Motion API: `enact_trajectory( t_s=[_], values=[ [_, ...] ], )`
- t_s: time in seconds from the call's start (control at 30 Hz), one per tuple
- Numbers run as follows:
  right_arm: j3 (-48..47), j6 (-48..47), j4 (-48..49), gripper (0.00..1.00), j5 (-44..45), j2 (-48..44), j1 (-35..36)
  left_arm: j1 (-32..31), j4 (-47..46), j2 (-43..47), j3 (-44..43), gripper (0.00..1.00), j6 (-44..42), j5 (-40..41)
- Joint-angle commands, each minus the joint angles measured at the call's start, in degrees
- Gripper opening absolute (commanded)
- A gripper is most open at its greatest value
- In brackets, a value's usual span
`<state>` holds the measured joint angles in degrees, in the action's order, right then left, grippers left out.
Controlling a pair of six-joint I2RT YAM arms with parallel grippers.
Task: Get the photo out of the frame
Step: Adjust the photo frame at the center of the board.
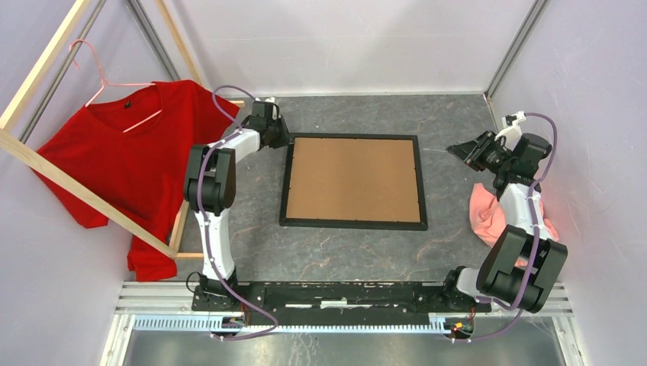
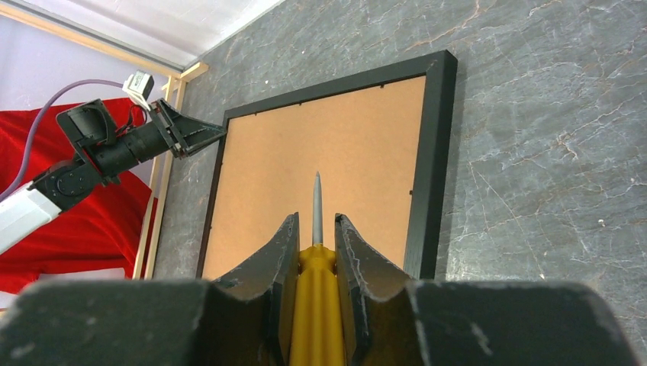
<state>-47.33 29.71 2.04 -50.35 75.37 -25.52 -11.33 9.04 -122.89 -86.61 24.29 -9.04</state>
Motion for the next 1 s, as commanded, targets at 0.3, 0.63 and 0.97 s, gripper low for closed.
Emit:
enact_trajectory(
  t_s=[0.3, 0.63, 0.97],
  values=[
    [-2.91, 3.46, 5.81, 0.0, -0.92, 4.18, 14.6, -0.06, 0.18, 7.04, 10.15, 0.16, 4.81, -6.39],
    [-6.96, 14.17, 20.37, 0.0, 1.11, 19.09, 37.92, 3.07, -1.54, 17.81, 12.31, 0.66, 0.67, -11.43],
    [-9.54, 22.02, 31.61, 0.0, 3.61, 29.9, 49.82, 5.87, -2.83, 23.64, 25.09, 0.65, -7.6, -19.69]
  ],
)
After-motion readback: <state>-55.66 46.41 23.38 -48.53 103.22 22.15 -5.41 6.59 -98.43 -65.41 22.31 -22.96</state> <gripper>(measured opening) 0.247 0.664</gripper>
